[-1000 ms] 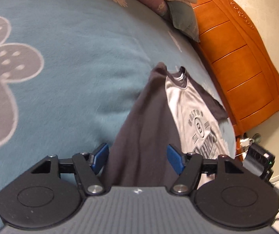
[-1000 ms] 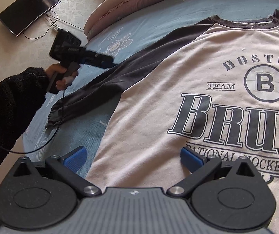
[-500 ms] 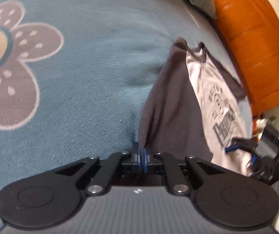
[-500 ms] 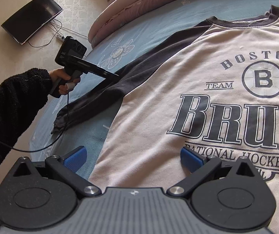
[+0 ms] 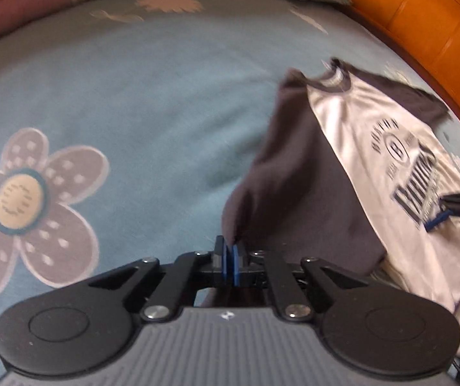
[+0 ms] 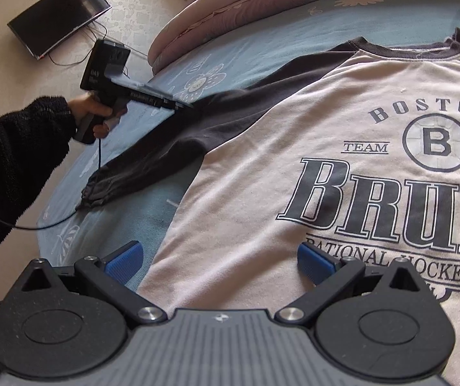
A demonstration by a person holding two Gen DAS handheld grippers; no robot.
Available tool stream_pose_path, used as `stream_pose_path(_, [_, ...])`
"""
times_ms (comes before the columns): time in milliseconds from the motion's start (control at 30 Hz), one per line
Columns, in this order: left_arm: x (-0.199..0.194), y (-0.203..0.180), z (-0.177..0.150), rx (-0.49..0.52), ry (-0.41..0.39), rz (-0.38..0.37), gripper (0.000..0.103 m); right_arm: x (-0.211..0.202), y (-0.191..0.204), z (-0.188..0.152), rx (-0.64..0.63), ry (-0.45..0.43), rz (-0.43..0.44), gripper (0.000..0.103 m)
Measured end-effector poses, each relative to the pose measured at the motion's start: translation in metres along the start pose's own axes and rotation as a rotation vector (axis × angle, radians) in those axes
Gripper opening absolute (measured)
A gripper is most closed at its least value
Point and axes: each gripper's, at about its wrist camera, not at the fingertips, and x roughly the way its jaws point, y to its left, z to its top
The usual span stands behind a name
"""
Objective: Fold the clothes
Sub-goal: 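Open the left gripper and release the dark sleeve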
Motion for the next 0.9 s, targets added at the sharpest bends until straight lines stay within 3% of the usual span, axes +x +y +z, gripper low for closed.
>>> stream_pose_path(200, [0.014,-0.001,0.002,-0.029,0.045,0.03,0.009,0.001,0.006,-0.001,-0.038,0.012,-0.025,0.103])
stream_pose_path(333, [-0.007,0.0,-0.005,-0.052,0.016,0.085,0.036,0.001,0.008,-0.001,-0.051,0.018,-0.034,0.103])
stream_pose_path(467, [-0.042,-0.011,-0.027,-0.051,-0.042,0.118,0.04,0.002,0.01,-0.002,-0.056,0.018,-0.04,0.103])
stream_pose_path(567, [-0.058,-0.027,-0.051,-0.071,-0.103,0.074,0.041,0.003,0.01,-0.001,-0.047,0.012,-0.045,0.103])
stream_pose_path(667, [-0.05,-0.04,-0.083,-0.081,-0.048,0.072,0.041,0.004,0.013,-0.001,-0.046,0.013,-0.059,0.103])
stream_pose_path(733, [-0.043,-0.042,-0.11,-0.145,0.0,0.065,0.041,0.005,0.015,-0.001,-0.059,0.019,-0.074,0.103])
stream_pose_path(900, [-0.069,-0.053,-0.177,-0.267,-0.071,0.037,0.043,0.008,0.024,-0.003,-0.104,0.04,-0.122,0.103])
